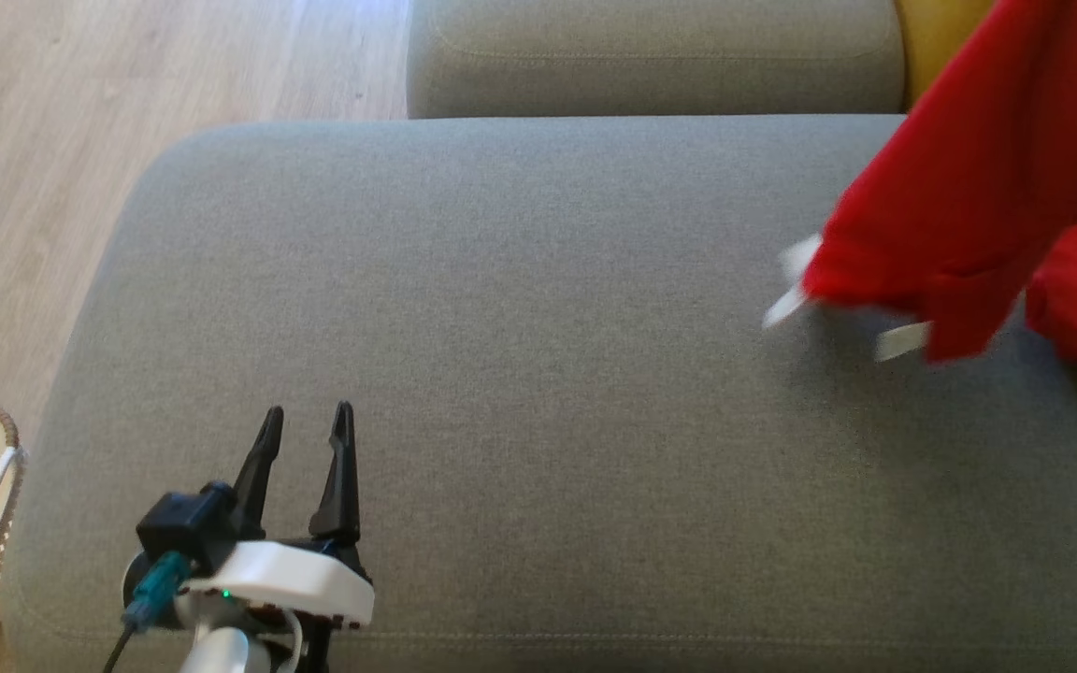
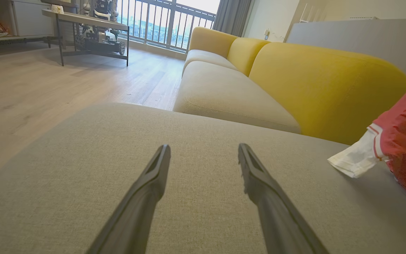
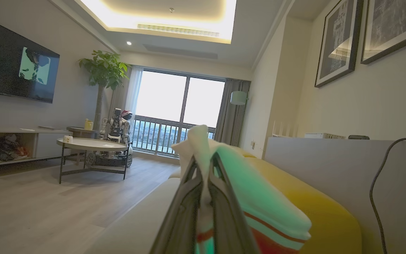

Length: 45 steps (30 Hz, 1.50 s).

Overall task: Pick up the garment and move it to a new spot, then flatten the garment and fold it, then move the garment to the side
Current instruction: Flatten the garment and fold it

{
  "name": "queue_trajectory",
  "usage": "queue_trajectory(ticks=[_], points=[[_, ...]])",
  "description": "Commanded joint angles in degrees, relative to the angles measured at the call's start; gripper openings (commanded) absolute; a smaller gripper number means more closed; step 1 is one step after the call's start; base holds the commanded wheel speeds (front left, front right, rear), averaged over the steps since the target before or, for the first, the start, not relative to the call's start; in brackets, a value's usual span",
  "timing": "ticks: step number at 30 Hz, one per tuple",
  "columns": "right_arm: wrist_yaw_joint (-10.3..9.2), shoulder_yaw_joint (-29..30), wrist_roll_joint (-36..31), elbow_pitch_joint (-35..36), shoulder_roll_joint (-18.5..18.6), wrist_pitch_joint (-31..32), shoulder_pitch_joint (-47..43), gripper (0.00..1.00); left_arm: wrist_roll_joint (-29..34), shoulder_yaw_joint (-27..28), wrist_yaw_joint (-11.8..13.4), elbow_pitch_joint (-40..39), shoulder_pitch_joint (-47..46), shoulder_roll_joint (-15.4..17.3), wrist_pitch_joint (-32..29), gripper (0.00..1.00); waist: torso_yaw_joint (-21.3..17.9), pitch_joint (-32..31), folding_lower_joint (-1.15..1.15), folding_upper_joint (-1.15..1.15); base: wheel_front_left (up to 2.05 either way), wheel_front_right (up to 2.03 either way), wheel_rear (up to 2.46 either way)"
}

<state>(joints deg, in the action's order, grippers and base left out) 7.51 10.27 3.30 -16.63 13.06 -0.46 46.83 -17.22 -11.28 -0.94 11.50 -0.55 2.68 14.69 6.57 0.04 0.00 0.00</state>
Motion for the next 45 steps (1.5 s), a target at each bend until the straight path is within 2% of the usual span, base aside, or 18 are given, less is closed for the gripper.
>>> queue_trajectory(ticks=[1,9,18,22,25,27,30,35,36,39,44,45], points=[[-0.02,-1.6,0.6,1.8,0.4,0.3,3.7,0.0,0.2,1.8,0.5,-2.0,-1.5,0.2,0.3,1.0,-0.1,-0.2,0.0,0.0,0.0,0.0,0.0],[-0.02,-3.3,-0.4,-1.4,2.3,0.9,9.1,0.0,0.0,1.4,0.7,-2.3,-0.8,0.2,0.3,1.0,-0.2,-0.5,0.0,0.0,0.0,0.0,0.0],[-0.02,3.0,-7.0,-8.3,6.5,-1.4,17.7,0.0,-0.2,0.4,0.6,-2.2,-1.5,0.2,0.3,1.0,1.3,0.7,0.0,0.0,0.0,0.0,0.0],[-0.02,0.6,-8.8,-10.4,6.1,-3.3,21.0,0.0,-0.1,-0.1,0.4,-1.8,-1.6,0.2,0.3,1.0,2.6,0.8,0.0,0.0,0.0,0.0,0.0],[-0.02,-6.1,-8.2,-11.6,4.4,-4.1,21.9,0.0,-0.2,-0.5,0.5,-1.7,-1.8,0.2,0.3,1.0,3.8,0.8,0.0,0.0,0.0,0.0,0.0],[-0.02,-14.4,-6.4,-12.9,3.1,-4.1,21.3,0.0,-0.3,-0.8,0.5,-1.7,-1.9,0.2,0.3,1.0,4.7,1.0,0.0,0.0,0.0,0.0,0.0],[-0.02,-26.4,-1.8,-14.7,1.0,-4.2,19.2,0.0,-0.1,-1.9,0.4,-1.7,-2.5,0.2,0.3,1.0,6.5,1.9,0.0,0.0,0.0,0.0,0.0],[-0.02,-42.1,7.2,-20.7,-4.6,-4.1,14.1,0.0,-0.8,-4.0,0.4,-2.0,-4.4,0.2,0.3,1.0,10.7,4.0,0.0,0.0,0.0,0.0,0.0],[-0.02,-42.1,7.2,-20.7,-4.6,-4.1,14.1,0.0,-0.8,-4.0,0.4,-2.0,-4.4,0.2,0.3,1.0,10.7,4.0,0.0,0.0,0.0,0.0,0.0],[-0.02,-50.6,11.3,-25.5,-7.1,-4.7,11.3,0.0,-1.4,-5.3,0.5,-1.8,-5.6,0.2,0.3,1.0,13.8,5.1,0.0,0.0,0.0,0.0,0.0],[-0.02,-59.3,17.3,-32.3,-9.3,-6.6,8.9,0.0,-2.4,-7.2,1.1,-1.3,-6.2,0.2,0.3,1.0,17.9,5.7,0.0,0.0,0.0,0.0,0.0],[-0.02,-60.8,18.2,-33.1,-9.6,-7.1,8.7,0.11,-2.5,-7.4,1.2,-1.1,-6.0,0.2,0.3,1.0,18.4,5.7,0.0,0.0,0.0,0.0,0.0]])
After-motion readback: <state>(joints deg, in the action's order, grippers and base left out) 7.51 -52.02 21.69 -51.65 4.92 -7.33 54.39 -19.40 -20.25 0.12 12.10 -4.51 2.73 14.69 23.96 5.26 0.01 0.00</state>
